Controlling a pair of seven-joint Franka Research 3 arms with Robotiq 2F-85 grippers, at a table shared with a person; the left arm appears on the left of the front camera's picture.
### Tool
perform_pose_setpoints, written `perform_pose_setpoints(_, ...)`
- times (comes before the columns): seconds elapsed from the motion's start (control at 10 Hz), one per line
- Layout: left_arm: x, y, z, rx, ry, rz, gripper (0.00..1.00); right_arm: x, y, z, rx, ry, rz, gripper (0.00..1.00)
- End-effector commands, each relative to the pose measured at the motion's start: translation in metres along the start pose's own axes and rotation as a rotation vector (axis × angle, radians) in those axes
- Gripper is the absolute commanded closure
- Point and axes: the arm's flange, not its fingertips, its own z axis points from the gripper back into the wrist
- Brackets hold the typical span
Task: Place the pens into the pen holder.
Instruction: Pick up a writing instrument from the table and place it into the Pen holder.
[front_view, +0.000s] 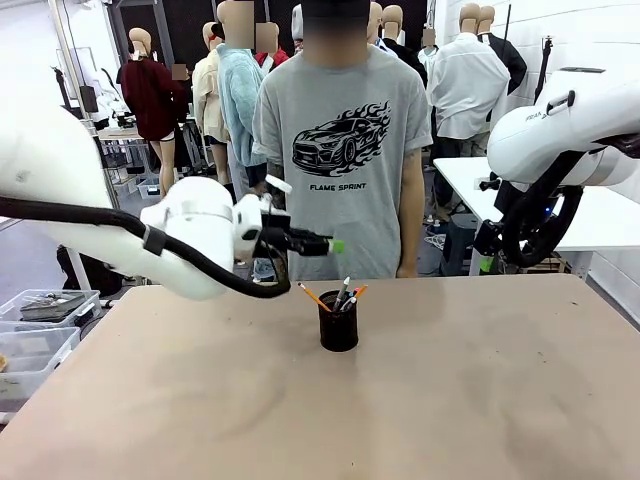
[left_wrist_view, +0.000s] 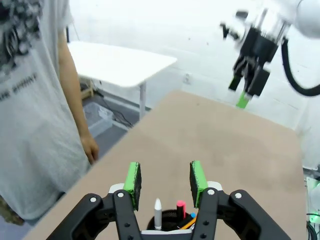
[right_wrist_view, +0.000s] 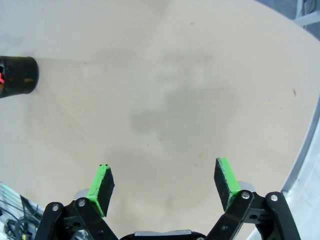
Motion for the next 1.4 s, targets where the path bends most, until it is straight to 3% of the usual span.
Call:
perform_pose_setpoints(0.0, 0.014, -0.006, 0.046, 0.038, -0.015, -0.029, 0.48, 0.000, -0.001, -0.001, -0.003, -0.008, 0.009, 0.00)
perform_pose_setpoints(0.1, 0.024, -0.006, 0.069, 0.060, 0.042, -0.017, 0.48, 0.000, -0.001, -0.001, -0.003, -0.008, 0.009, 0.00)
perform_pose_setpoints(0.3, 0.042, 0.001, 0.124, 0.275, 0.246, -0.006, 0.48, 0.000, -0.001, -0.001, -0.003, -0.008, 0.009, 0.00)
perform_pose_setpoints(0.6, 0.051, 0.006, 0.193, 0.425, 0.451, 0.100, 0.48, 0.000, -0.001, -0.001, -0.003, -0.008, 0.009, 0.00)
perform_pose_setpoints(0.8, 0.047, 0.007, 0.219, 0.495, 0.649, 0.197, 0.34, 0.000, -0.001, -0.001, -0.003, -0.008, 0.009, 0.00)
perform_pose_setpoints(0.9, 0.046, 0.009, 0.228, 0.511, 0.731, 0.260, 0.18, 0.000, -0.001, -0.001, -0.003, -0.008, 0.009, 0.00)
perform_pose_setpoints(1.0, 0.051, 0.012, 0.236, 0.517, 0.721, 0.303, 0.00, 0.000, -0.001, -0.001, -0.003, -0.008, 0.009, 0.00)
perform_pose_setpoints(1.3, 0.051, 0.014, 0.240, 0.534, 0.868, 0.376, 0.00, 0.000, -0.001, -0.001, -0.003, -0.008, 0.009, 0.00)
